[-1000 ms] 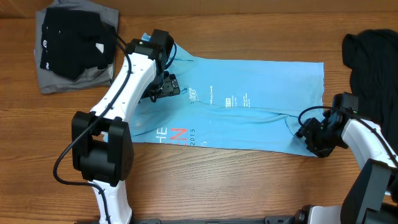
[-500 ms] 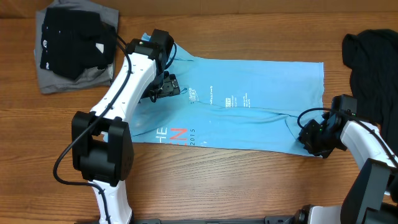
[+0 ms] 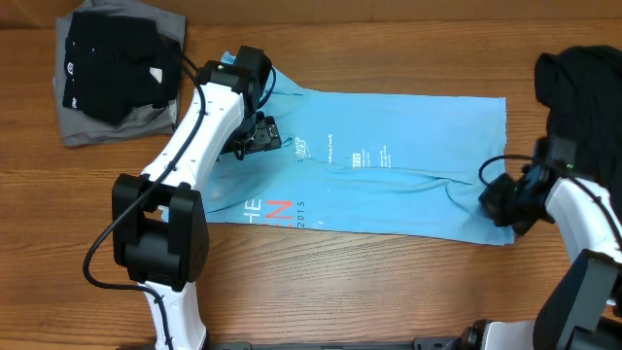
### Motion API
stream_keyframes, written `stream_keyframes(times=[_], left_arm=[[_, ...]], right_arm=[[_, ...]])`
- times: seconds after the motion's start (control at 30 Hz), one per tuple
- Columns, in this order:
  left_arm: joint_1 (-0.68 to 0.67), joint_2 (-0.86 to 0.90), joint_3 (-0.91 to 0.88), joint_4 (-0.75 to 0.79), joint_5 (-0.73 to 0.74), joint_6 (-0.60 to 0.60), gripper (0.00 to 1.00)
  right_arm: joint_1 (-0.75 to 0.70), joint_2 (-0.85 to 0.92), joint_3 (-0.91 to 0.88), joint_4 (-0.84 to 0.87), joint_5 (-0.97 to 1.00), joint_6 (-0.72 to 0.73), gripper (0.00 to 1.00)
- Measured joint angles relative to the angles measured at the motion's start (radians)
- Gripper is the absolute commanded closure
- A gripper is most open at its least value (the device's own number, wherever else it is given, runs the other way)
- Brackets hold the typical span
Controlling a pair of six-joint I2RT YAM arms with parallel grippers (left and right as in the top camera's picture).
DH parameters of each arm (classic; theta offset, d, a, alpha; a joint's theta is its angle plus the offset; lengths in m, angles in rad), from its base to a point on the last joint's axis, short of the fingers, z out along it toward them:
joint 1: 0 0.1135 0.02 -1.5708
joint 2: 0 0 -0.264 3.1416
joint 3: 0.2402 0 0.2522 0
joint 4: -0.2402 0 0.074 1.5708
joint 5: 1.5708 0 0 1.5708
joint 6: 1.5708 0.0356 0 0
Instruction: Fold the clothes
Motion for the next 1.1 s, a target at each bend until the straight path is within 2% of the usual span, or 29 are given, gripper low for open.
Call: stream_keyframes(times=[0.47, 0.5, 0.53, 0.57, 0.6, 0.63, 0.67, 0.7, 0.87, 1.0, 1.1], left_arm=[[0.000, 0.000, 0.000, -0.004, 0.000, 0.000, 0.00], [0.000, 0.000, 0.000, -0.004, 0.000, 0.000, 0.00], [0.000, 0.000, 0.000, -0.004, 0.000, 0.000, 0.00], [0.000, 0.000, 0.000, -0.004, 0.000, 0.000, 0.00], [0.000, 0.000, 0.000, -0.004, 0.000, 0.000, 0.00], [0.000, 0.000, 0.000, -0.004, 0.000, 0.000, 0.00], [0.000, 0.000, 0.000, -0.004, 0.000, 0.000, 0.00], [0.000, 0.000, 0.000, -0.004, -0.001, 0.000, 0.00], [0.000, 0.000, 0.000, -0.021, -0.011, 0.000, 0.00], [0.000, 0.000, 0.000, -0.037, -0.013, 0.000, 0.00], [0.000, -0.004, 0.000, -0.006, -0.015, 0.008, 0.00]], right_arm=[[-0.013, 0.000, 0.025, 0.101, 0.243, 0.133, 0.96], [-0.012, 0.000, 0.025, 0.108, 0.255, 0.140, 0.91], [-0.013, 0.000, 0.025, 0.115, 0.266, 0.151, 0.77], [-0.013, 0.000, 0.025, 0.121, 0.276, 0.161, 0.58], [-0.013, 0.000, 0.025, 0.123, 0.285, 0.166, 0.31], [-0.014, 0.000, 0.026, 0.123, 0.293, 0.164, 0.15], [-0.014, 0.000, 0.026, 0.122, 0.299, 0.168, 0.09], [-0.015, 0.000, 0.026, 0.117, 0.304, 0.169, 0.05], [-0.017, 0.000, 0.063, -0.013, 0.311, 0.181, 0.01], [-0.018, 0.002, 0.184, -0.154, 0.300, 0.187, 0.00], [-0.018, 0.002, 0.295, -0.191, 0.229, 0.151, 0.00]])
